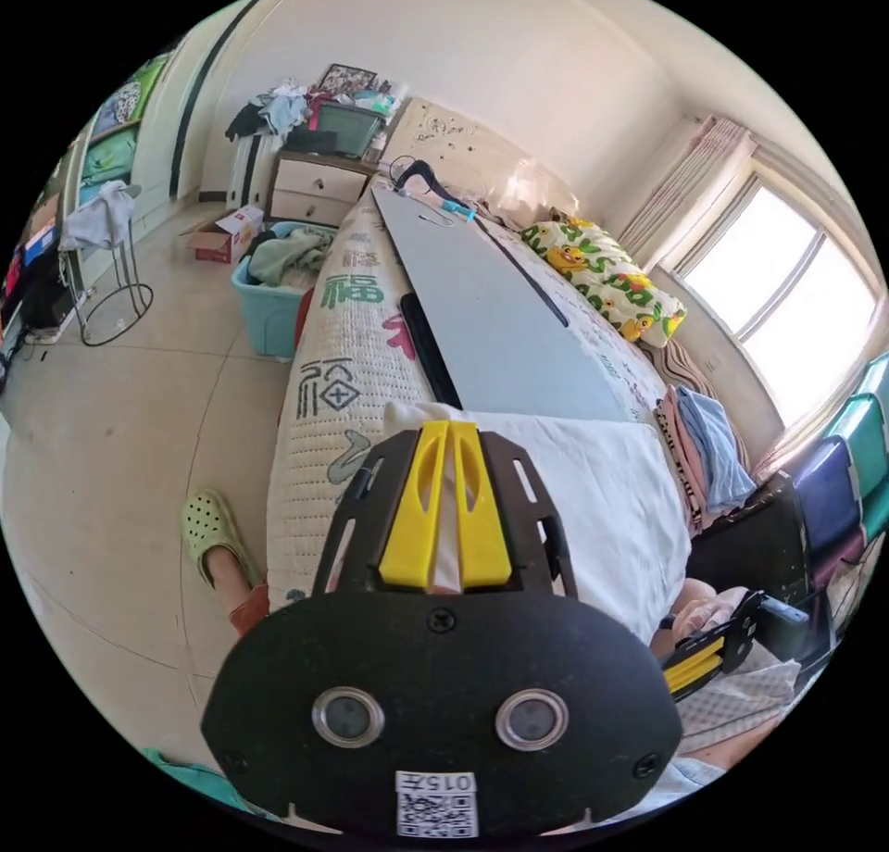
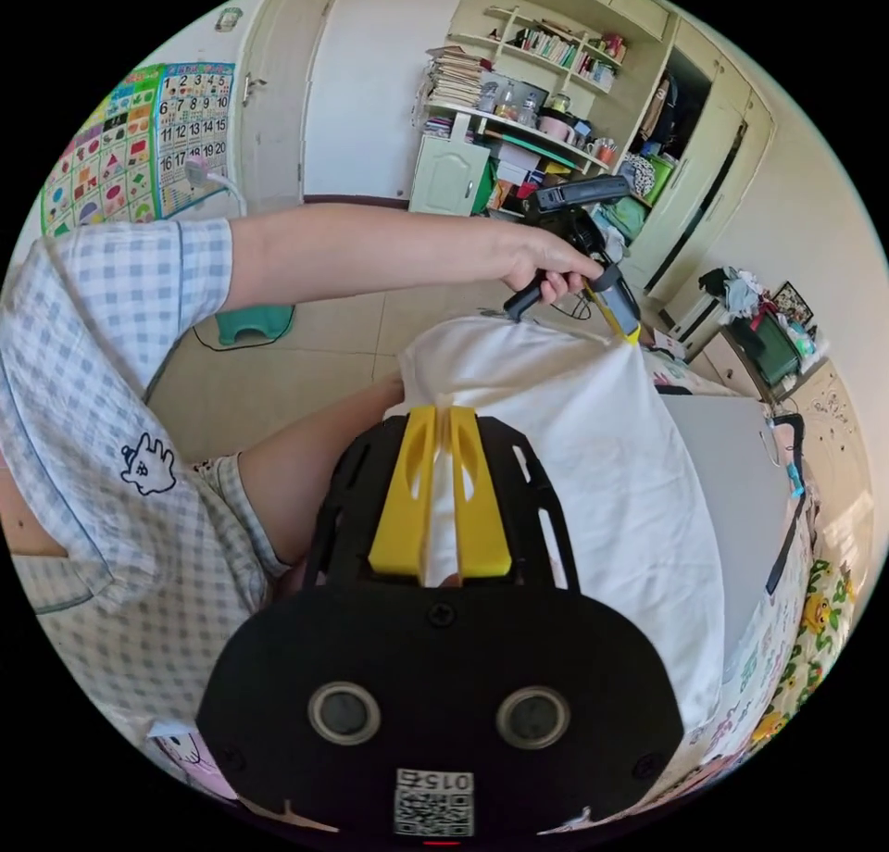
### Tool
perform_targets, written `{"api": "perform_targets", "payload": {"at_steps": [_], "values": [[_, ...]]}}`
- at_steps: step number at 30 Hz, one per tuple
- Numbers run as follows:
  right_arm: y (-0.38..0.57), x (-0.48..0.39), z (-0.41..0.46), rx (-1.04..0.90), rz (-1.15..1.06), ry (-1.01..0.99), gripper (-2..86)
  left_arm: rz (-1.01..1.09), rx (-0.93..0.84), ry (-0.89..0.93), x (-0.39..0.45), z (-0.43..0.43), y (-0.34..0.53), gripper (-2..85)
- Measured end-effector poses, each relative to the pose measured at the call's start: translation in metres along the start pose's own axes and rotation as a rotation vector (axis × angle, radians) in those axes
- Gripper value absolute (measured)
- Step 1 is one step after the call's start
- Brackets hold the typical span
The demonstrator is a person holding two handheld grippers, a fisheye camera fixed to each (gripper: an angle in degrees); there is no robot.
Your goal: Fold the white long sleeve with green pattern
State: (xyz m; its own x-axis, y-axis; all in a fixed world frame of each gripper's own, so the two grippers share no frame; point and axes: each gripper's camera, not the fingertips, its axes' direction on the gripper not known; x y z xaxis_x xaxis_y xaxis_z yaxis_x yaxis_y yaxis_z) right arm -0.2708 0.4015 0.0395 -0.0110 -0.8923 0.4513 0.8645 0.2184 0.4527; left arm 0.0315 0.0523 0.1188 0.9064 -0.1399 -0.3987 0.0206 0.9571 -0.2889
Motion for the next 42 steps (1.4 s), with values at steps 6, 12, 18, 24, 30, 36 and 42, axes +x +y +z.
{"api": "perform_targets", "payload": {"at_steps": [6, 12, 18, 24, 30, 36, 42], "values": [[-0.031, 0.009, -0.008, -0.040, 0.042, -0.047, 3.3, 0.110, -0.121, -0.213, 0.048, 0.038, -0.030, 0.0], [-0.050, 0.034, -0.099, 0.065, 0.089, -0.088, 6.1, 0.107, -0.111, -0.266, 0.078, 0.017, -0.047, 2.8], [-0.012, 0.085, -0.244, 0.251, 0.288, 0.132, 6.8, 0.214, 0.107, -0.113, 0.160, -0.059, -0.053, 6.7], [0.045, 0.186, -0.325, 0.312, 0.744, 0.335, 5.4, 0.648, 0.126, 0.267, 0.346, -0.061, 0.020, 7.0], [0.047, 0.327, -0.359, 0.113, 0.931, 0.268, 7.0, 0.818, 0.220, 0.341, 0.489, -0.035, 0.110, 7.2], [0.033, 0.397, -0.360, 0.236, 1.031, 0.133, 7.9, 0.702, 0.212, 0.261, 0.540, -0.016, 0.135, 7.5], [-0.011, 0.437, -0.344, -0.045, 0.963, 0.104, 10.1, 0.758, 0.209, 0.131, 0.589, -0.018, 0.149, 7.4]]}}
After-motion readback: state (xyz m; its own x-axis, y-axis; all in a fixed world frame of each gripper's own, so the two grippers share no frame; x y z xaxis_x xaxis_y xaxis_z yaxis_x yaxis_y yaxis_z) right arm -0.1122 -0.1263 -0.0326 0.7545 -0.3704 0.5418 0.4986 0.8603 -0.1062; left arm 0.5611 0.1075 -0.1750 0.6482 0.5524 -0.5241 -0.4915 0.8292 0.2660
